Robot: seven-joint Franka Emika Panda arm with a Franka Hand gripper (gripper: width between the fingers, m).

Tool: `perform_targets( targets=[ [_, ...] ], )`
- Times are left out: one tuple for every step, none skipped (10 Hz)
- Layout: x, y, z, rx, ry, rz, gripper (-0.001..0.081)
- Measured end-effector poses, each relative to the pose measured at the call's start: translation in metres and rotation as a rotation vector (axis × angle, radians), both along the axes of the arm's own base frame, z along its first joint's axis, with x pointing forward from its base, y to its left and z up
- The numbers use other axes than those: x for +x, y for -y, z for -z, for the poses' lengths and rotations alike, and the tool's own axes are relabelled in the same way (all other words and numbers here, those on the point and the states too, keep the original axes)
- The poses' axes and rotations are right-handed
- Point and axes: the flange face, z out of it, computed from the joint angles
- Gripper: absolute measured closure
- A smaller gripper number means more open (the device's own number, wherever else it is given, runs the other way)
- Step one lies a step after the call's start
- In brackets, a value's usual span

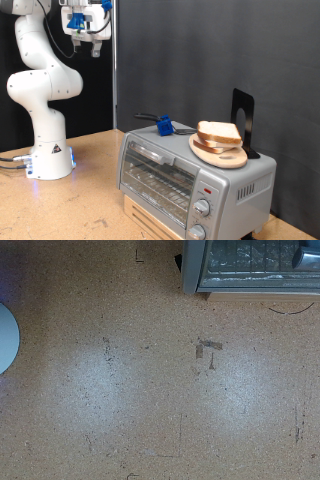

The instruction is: Make a piece of toast with the oven

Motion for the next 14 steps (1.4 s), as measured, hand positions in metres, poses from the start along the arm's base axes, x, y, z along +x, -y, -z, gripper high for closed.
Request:
perform_targets(
  targets=[
    [0.000,-0.002,-0.002,0.010,0.014,-0.081,-0.0002],
    [-0.005,-0.006,-0.004,0.020,0.006,-0.204,-0.0002],
    [-0.010,-0.005,-0.007,0.018,-0.005,-0.332,-0.0002],
    [-0.010,0.000,-0.006,-0.014,-0.012,-0.454,-0.0002],
    [-0.007,0.003,-0.002,-0.030,-0.026,-0.549,-0.0002],
    [-0.008,0.002,-0.003,-0.022,-0.023,-0.507,-0.0002],
    [-0.009,-0.003,-0.004,-0.014,-0.016,-0.611,-0.0002],
    [-0.009,-0.009,-0.006,-0.018,0.003,-0.742,-0.0002],
    [-0.005,-0.013,-0.003,-0.044,0.030,-0.860,-0.0002],
    [0.006,-0.011,0.007,-0.093,0.051,-0.977,-0.0002],
    [0.020,-0.006,0.018,-0.160,0.046,-1.084,-0.0002],
    [0.031,-0.005,0.023,-0.202,0.030,-1.166,-0.0002],
    [0.030,-0.006,0.022,-0.183,0.038,-1.130,-0.0002],
    [0.026,-0.010,0.022,-0.124,0.076,-1.202,-0.0002]
  ],
)
